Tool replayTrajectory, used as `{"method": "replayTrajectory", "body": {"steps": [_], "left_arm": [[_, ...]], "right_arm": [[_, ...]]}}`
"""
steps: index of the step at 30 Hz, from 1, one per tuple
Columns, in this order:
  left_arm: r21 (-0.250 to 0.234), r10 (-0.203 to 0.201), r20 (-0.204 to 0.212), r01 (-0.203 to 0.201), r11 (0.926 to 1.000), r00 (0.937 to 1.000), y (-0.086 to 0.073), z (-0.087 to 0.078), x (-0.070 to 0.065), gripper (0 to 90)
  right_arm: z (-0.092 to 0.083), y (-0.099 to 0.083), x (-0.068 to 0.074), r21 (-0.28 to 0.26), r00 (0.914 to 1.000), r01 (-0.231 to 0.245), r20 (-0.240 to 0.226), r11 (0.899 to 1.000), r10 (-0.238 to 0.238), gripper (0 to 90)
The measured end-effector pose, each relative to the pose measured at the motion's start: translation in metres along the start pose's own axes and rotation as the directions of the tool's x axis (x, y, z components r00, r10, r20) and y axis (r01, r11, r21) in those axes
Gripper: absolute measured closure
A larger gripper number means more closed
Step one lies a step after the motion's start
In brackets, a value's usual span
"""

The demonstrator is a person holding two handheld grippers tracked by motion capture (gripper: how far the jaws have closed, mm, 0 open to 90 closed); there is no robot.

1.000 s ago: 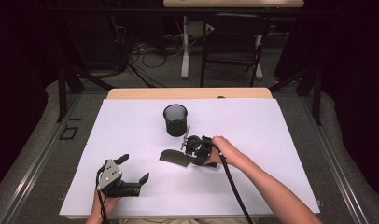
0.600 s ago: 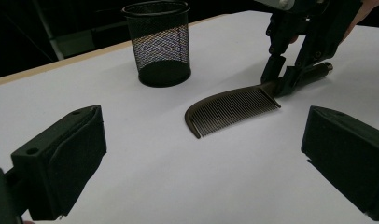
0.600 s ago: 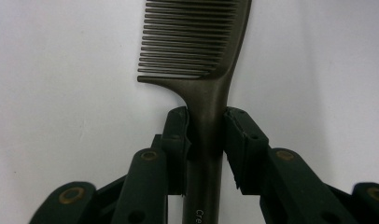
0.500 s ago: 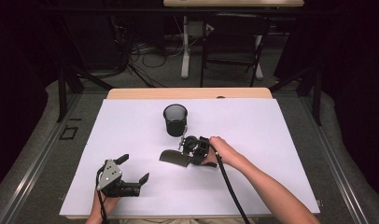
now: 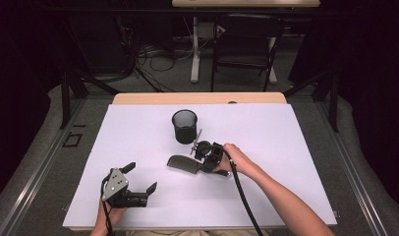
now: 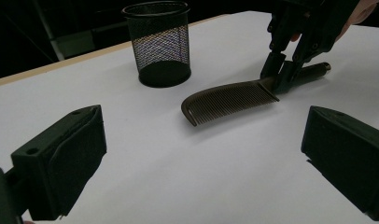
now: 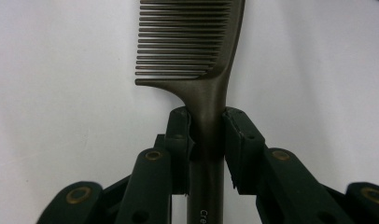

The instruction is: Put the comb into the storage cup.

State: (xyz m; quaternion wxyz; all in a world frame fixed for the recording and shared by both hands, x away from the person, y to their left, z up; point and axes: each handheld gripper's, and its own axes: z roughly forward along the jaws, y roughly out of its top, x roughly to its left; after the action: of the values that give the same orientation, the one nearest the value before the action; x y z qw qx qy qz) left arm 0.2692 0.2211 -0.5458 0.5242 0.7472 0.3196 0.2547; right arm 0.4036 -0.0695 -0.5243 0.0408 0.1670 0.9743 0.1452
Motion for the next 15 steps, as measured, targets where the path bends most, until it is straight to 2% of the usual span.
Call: {"method": "replayTrajectory", "body": {"steps": [15], "left_arm": [[0.001, 0.001, -0.001, -0.001, 1.0000, 1.0000, 0.000, 0.001, 0.000, 0.0]], "right_arm": [[-0.022, -0.013, 0.004, -0.112, 0.9997, -0.021, 0.011, 0.994, 0.023, 72.7]]}}
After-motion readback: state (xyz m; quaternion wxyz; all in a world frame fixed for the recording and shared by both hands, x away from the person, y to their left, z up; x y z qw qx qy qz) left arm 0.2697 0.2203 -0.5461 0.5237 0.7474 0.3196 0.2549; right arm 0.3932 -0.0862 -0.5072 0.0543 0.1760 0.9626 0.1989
